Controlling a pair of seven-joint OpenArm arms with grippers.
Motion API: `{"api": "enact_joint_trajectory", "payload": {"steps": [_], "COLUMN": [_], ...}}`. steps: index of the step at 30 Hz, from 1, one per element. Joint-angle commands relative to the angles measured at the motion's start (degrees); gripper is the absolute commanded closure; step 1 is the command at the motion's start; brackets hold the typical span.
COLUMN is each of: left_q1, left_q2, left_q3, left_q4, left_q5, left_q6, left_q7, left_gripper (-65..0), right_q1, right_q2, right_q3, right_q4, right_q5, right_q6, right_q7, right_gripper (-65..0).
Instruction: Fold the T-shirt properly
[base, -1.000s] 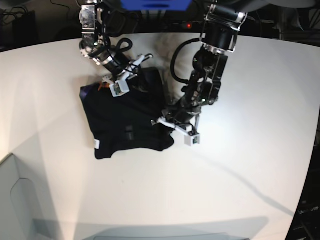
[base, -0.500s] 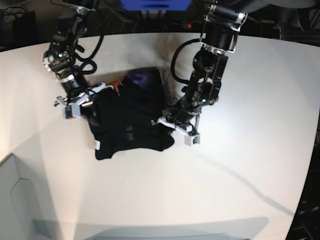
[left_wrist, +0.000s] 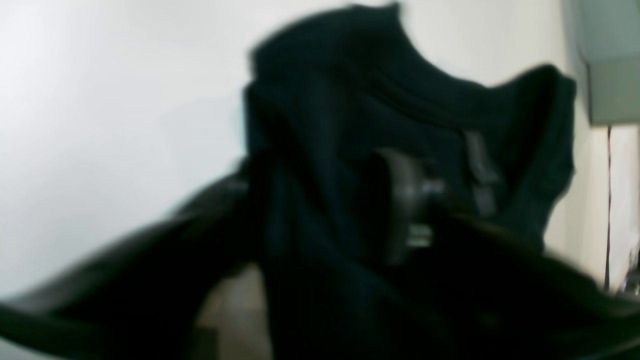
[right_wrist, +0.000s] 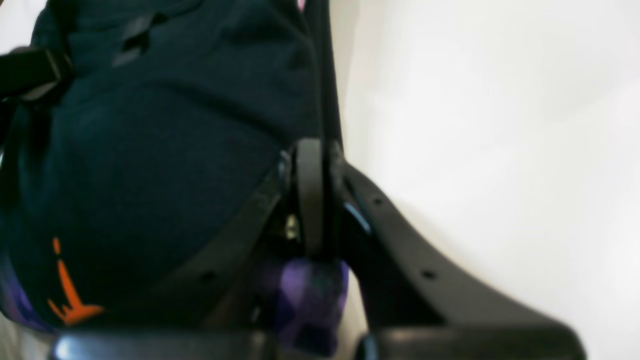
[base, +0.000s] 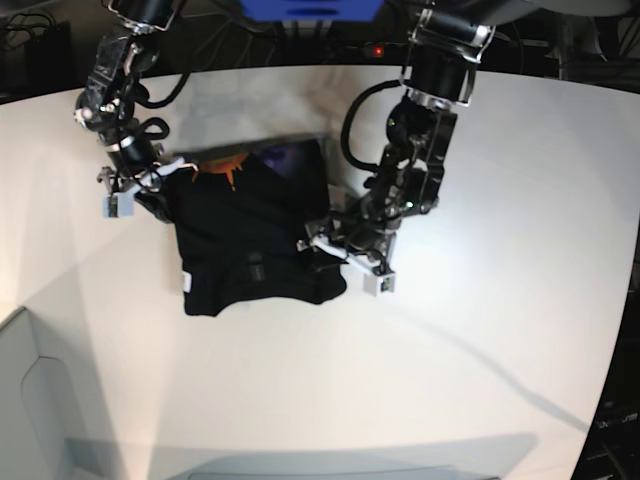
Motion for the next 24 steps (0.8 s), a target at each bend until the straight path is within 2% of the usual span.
{"api": "enact_joint_trajectory", "payload": {"steps": [1,4,7,10,13,17,20,24], "left_q1": [-0.7,0.1,2.0,5.0,9.9,19.8,27.7,36.3], "left_q2": [-1.1,-2.5,-4.7,-8.3,-11.2,-13.4,-13.0,-13.1], "left_q3": [-0.1,-0.2,-0.2,-0.6,-5.4,-17.8,-28.7,-37.8], "left_q4": [2.7,9.4,16.1,20.3,24.1,30.5,34.7,37.3], "left_q5": [-0.2,-0.2,-0.2,-0.2,-0.3,-0.3,-0.3,-0.3], "left_q6": [-0.1,-0.1,-0.1,-0.1,-0.4,-0.6,-0.6,-0.7], "left_q7": [-0.7,-0.4,-0.3,-0.9,-0.9,-0.4,-0.3,-0.3], "left_gripper": [-44.0,-57.0,-65.0,-65.0,-65.0,-65.0,-65.0,-65.0], "right_q1": [0.3,0.3,0.1,-1.0,-2.8,-8.9,-14.4,-20.8], "right_q2": [0.5,0.5,-0.2,-0.9,-1.1,-1.4,-3.7,-7.2], "right_q3": [0.0,0.1,2.3,5.6,9.6,13.1,16.0,19.2], "right_q4": [1.1,3.1,8.1,12.5,15.6,17.5,19.2,23.9], "right_q5": [0.8,0.9,0.9,0.9,0.9,0.8,0.8,0.9], "right_q6": [0.6,0.6,0.6,0.6,0.6,0.6,0.6,0.6], "right_q7": [1.4,1.6,1.4,1.4,1.4,1.4,-0.1,-4.4], "right_gripper": [0.0,0.0,0.0,0.0,0.0,0.0,0.0,0.0]}}
